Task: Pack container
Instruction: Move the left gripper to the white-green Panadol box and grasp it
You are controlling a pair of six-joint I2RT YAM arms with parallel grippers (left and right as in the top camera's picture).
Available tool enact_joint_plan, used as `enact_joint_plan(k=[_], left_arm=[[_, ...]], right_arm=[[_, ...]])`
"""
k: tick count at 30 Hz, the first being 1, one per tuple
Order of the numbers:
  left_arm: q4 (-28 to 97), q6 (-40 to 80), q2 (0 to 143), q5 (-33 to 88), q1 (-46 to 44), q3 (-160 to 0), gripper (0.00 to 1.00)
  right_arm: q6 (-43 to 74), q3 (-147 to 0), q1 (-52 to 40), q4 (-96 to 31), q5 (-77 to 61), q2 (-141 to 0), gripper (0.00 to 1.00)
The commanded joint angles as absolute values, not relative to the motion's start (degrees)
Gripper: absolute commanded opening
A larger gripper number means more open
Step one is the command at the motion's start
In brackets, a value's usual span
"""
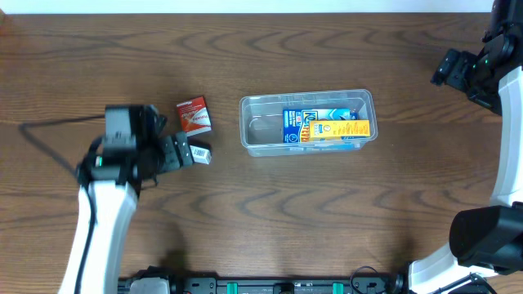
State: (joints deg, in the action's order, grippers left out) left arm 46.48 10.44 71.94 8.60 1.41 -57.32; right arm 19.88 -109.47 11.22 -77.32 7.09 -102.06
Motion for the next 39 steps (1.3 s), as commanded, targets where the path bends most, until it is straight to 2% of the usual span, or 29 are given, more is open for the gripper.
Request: enact_joint_plan(k=[1, 19, 30, 39], left_arm=[[47.3, 9.9, 76.8, 9.1, 1.7, -59.5, 0.98], [34.8, 0.2, 89.1, 10.1, 1.6, -59.5, 0.98], [35.2, -0.2, 92.4, 9.9, 1.5, -59.5, 0.98], [44.1, 0.8, 92.4, 9.9, 1.5, -59.5, 0.98]], right_arm=[[19.7, -109.4, 11.7, -77.4, 7.1, -102.3, 0.99], [19.7, -109.4, 11.7, -77.4, 7.1, -102.3, 0.99], [19.7, -109.4, 11.7, -77.4, 7.1, -102.3, 0.99], [19.7, -109.4, 11.7, -77.4, 7.1, -102.3, 0.99]])
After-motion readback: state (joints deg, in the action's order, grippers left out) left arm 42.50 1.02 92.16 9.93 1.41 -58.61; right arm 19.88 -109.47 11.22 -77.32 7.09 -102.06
